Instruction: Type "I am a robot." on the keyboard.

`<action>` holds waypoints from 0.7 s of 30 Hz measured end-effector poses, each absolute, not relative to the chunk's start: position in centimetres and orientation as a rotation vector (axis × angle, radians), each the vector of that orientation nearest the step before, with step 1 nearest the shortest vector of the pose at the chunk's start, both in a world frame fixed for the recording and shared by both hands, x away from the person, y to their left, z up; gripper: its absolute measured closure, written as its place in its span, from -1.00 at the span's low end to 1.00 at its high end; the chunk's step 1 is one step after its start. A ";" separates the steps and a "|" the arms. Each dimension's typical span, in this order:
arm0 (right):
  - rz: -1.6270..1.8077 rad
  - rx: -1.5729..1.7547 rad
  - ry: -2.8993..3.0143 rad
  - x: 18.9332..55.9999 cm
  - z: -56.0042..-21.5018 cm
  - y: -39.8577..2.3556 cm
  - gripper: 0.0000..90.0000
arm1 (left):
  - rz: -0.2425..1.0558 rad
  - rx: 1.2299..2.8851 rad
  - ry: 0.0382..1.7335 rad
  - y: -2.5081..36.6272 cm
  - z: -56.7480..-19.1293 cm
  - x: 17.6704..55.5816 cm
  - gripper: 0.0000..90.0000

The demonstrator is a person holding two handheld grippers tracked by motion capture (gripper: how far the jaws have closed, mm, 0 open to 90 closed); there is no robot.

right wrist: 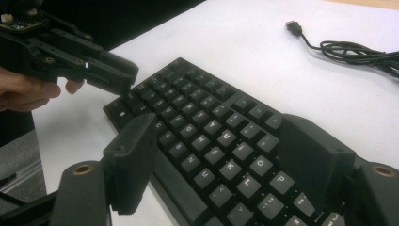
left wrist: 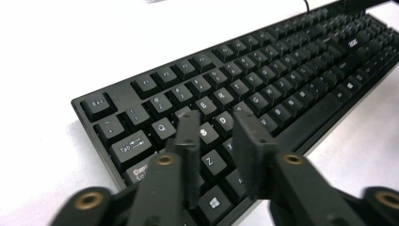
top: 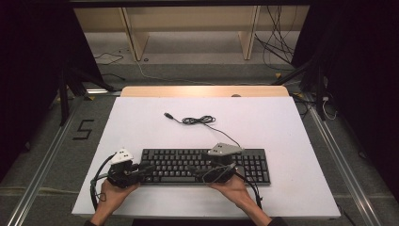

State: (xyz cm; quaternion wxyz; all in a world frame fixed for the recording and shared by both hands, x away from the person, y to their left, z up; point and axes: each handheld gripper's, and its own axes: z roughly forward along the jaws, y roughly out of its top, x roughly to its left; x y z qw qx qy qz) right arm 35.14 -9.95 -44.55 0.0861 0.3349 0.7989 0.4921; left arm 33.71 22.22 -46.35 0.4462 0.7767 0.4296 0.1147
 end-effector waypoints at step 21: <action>1.451 0.925 2.473 34.5 -45.4 -8.8 0.30 | 0.263 1.784 1.058 22.6 -45.8 33.7 -0.17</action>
